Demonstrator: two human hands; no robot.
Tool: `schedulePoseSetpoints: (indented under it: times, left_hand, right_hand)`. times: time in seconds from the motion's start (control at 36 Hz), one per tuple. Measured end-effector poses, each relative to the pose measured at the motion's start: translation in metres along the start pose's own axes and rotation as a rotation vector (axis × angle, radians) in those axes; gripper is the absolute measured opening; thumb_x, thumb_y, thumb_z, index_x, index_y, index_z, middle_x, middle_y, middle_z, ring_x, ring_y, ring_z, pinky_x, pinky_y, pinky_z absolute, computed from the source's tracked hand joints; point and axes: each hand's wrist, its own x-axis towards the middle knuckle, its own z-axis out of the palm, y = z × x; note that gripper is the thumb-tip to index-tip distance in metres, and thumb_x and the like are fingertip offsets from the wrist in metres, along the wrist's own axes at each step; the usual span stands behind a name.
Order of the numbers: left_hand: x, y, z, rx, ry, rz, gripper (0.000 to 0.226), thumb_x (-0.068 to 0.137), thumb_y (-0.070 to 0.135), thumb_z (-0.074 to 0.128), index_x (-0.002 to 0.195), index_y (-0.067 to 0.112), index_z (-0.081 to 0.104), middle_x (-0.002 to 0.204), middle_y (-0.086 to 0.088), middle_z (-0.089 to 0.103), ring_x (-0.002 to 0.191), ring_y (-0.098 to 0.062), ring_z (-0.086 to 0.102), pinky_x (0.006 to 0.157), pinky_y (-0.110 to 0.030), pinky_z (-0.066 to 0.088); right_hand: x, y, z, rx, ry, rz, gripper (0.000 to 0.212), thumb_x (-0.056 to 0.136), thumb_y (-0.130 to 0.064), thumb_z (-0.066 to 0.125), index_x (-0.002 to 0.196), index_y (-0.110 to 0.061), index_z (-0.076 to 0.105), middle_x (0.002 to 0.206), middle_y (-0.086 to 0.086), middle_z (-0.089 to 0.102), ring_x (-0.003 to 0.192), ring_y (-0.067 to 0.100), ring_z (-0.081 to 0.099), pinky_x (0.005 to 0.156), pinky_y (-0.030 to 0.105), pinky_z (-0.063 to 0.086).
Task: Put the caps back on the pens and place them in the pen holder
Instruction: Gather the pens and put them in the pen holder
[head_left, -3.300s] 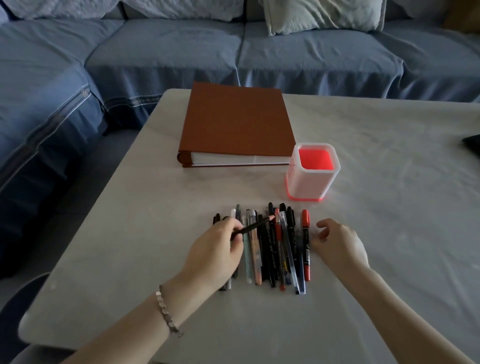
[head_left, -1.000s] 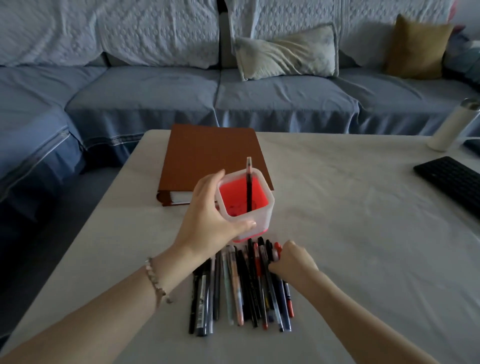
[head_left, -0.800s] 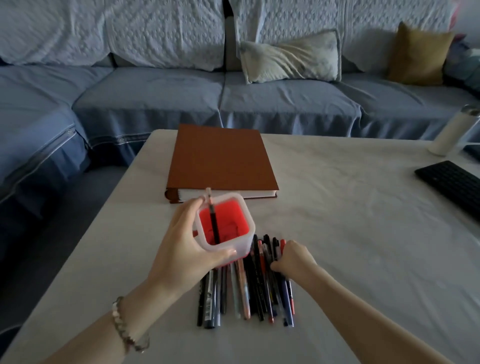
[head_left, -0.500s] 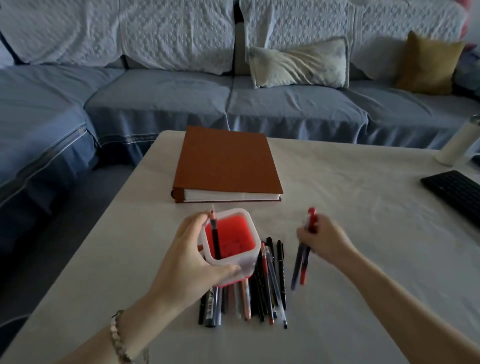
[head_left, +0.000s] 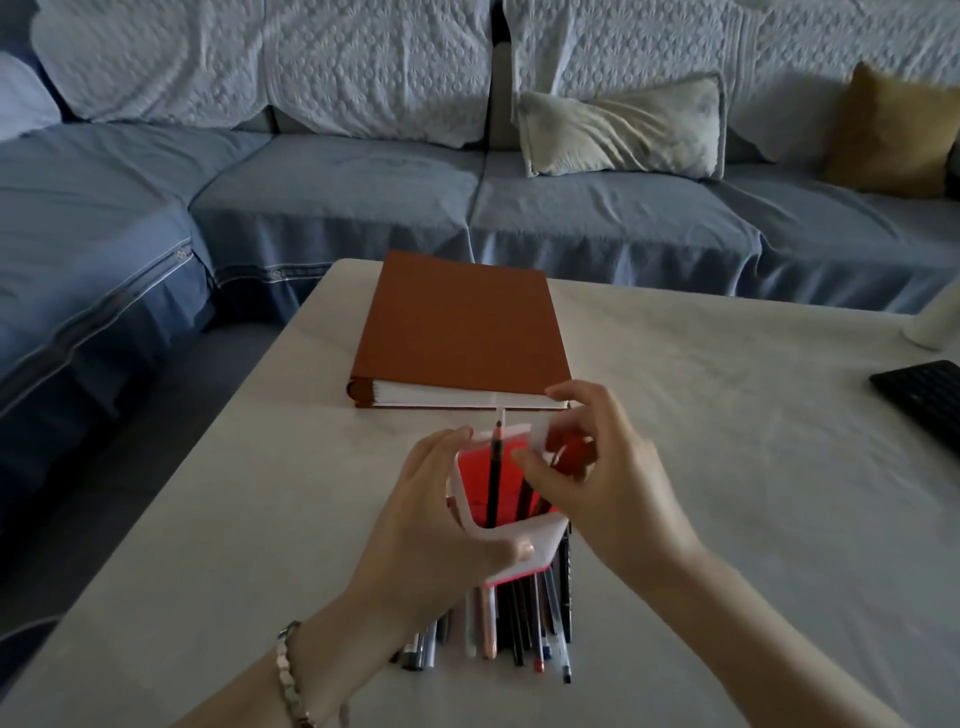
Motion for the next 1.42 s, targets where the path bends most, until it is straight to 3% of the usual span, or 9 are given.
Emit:
schedulePoseSetpoints:
  times: [0.14,0.28,0.36,0.56,0.86,1.0,1.11,1.28,1.42]
  left_hand:
    - [0.003,-0.007,-0.012,0.037,0.058,0.023,0.083,0.035,0.069,0.071,0.109,0.045,0.044,0.112,0.026,0.042,0.098,0.020,0.042,0.071,-0.002,0.042]
    - [0.007,-0.020,-0.020,0.101,0.150,0.025,0.069,0.053,0.024,0.085,0.106,0.042,0.046,0.111,0.022,0.044,0.094,0.032,0.034,0.068,0.010,0.030]
    - [0.007,-0.028,-0.023,0.136,0.165,0.004,0.066,0.054,0.023,0.084,0.109,0.032,0.049,0.111,0.019,0.046,0.095,0.028,0.035,0.067,0.009,0.032]
    - [0.003,-0.029,-0.028,0.113,0.172,0.009,0.069,0.055,0.020,0.085,0.094,0.052,0.037,0.105,0.030,0.040,0.094,0.032,0.034,0.064,0.010,0.031]
    - [-0.002,-0.038,-0.033,0.120,0.136,-0.038,0.076,0.051,0.029,0.086,0.112,0.043,0.042,0.115,0.025,0.043,0.109,0.007,0.045,0.073,-0.005,0.042]
    - [-0.004,-0.029,-0.031,0.063,0.119,-0.075,0.087,0.039,0.061,0.079,0.116,0.038,0.044,0.113,0.026,0.044,0.101,0.007,0.050,0.074,-0.011,0.045]
    - [-0.005,-0.031,-0.024,0.196,0.105,-0.033,0.090,0.050,0.037,0.083,0.128,0.033,0.037,0.120,0.023,0.040,0.106,0.013,0.042,0.072,-0.003,0.039]
    - [-0.007,-0.017,-0.015,0.161,0.076,0.015,0.071,0.048,0.038,0.082,0.102,0.056,0.040,0.108,0.032,0.042,0.103,0.019,0.039,0.078,-0.002,0.042]
    - [-0.009,-0.012,-0.011,0.072,0.086,-0.037,0.058,0.049,0.038,0.079,0.094,0.050,0.044,0.105,0.029,0.042,0.096,0.014,0.045,0.071,-0.003,0.042]
  right_hand:
    - [0.008,0.024,-0.009,0.028,0.176,0.101,0.028,0.080,-0.031,0.064,0.104,-0.028,0.050,0.081,-0.011,0.063,0.074,-0.001,0.056,0.064,0.009,0.043]
    - [0.000,0.085,0.004,-0.316,-0.068,0.511,0.039,0.085,-0.035,0.059,0.114,-0.011,0.055,0.076,-0.007,0.057,0.068,0.010,0.053,0.063,0.018,0.038]
    - [-0.010,0.104,0.025,-0.431,-0.261,0.662,0.051,0.083,-0.043,0.057,0.120,-0.008,0.047,0.089,0.003,0.061,0.074,0.016,0.054,0.067,0.024,0.043]
    - [-0.003,0.109,0.055,-0.427,-0.265,0.711,0.027,0.072,-0.020,0.063,0.062,-0.010,0.040,0.056,-0.001,0.045,0.047,0.013,0.041,0.038,0.022,0.026]
    - [-0.003,0.105,0.024,-0.220,-0.322,0.599,0.034,0.086,-0.014,0.055,0.054,-0.015,0.047,0.041,-0.007,0.054,0.032,-0.003,0.049,0.037,0.008,0.033]
    - [0.017,0.050,-0.024,-0.130,0.017,0.299,0.033,0.088,-0.014,0.056,0.055,-0.009,0.057,0.037,-0.015,0.057,0.036,-0.001,0.052,0.040,0.009,0.036]
    - [0.025,-0.011,-0.040,0.165,0.290,0.017,0.008,0.087,-0.011,0.057,0.080,-0.007,0.058,0.052,-0.014,0.063,0.044,0.002,0.056,0.045,0.007,0.040]
    - [0.015,-0.017,0.007,0.174,0.035,0.034,0.009,0.084,-0.013,0.060,0.078,-0.019,0.057,0.060,-0.017,0.064,0.055,-0.004,0.061,0.051,0.005,0.041]
    - [-0.001,-0.006,0.031,0.024,-0.052,0.092,0.014,0.083,-0.017,0.059,0.078,-0.029,0.056,0.074,-0.014,0.059,0.070,0.001,0.057,0.060,0.003,0.042]
